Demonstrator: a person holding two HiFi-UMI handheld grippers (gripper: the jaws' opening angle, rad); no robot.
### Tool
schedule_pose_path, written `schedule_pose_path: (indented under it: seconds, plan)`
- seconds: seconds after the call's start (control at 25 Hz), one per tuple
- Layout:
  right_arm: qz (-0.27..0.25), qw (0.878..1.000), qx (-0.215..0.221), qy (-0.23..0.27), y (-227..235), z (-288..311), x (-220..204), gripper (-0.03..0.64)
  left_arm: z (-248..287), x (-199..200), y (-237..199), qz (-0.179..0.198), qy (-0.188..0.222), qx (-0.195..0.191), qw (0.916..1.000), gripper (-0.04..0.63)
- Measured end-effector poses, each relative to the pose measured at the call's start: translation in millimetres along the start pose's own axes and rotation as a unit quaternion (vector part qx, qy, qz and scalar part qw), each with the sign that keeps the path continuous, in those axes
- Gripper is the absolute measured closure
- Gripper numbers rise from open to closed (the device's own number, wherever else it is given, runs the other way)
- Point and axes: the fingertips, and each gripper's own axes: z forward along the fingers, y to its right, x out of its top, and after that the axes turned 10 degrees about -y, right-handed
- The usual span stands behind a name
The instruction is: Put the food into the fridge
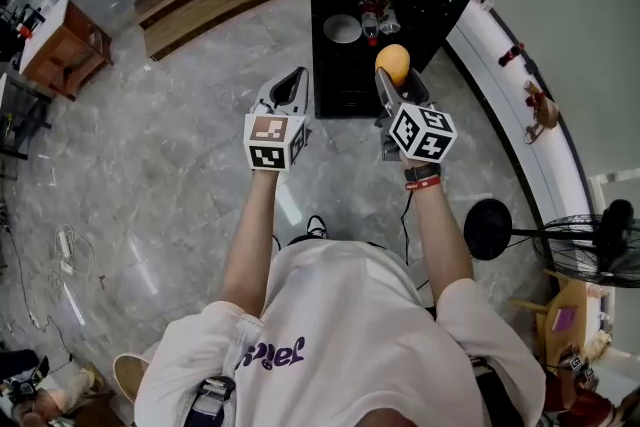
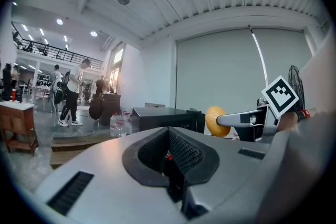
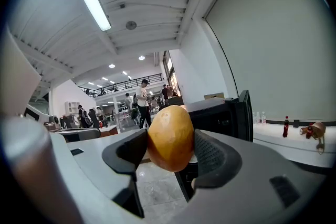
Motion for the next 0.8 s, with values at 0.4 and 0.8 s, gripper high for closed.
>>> schedule_pose_path:
  seconds: [0.4,0.8]
  plan:
    - [0.004,1.000,-0.014,-0.010,-9,45,-10,0.321,31,-12,-32,0.004,-0.012,-0.028,0.9995,0.577]
    - [-0.004,0.999,-0.010,-0.037,22,95,-31,0.321,81,-31,-21,0.013,-0.028,-0.054,0.9980,0.577]
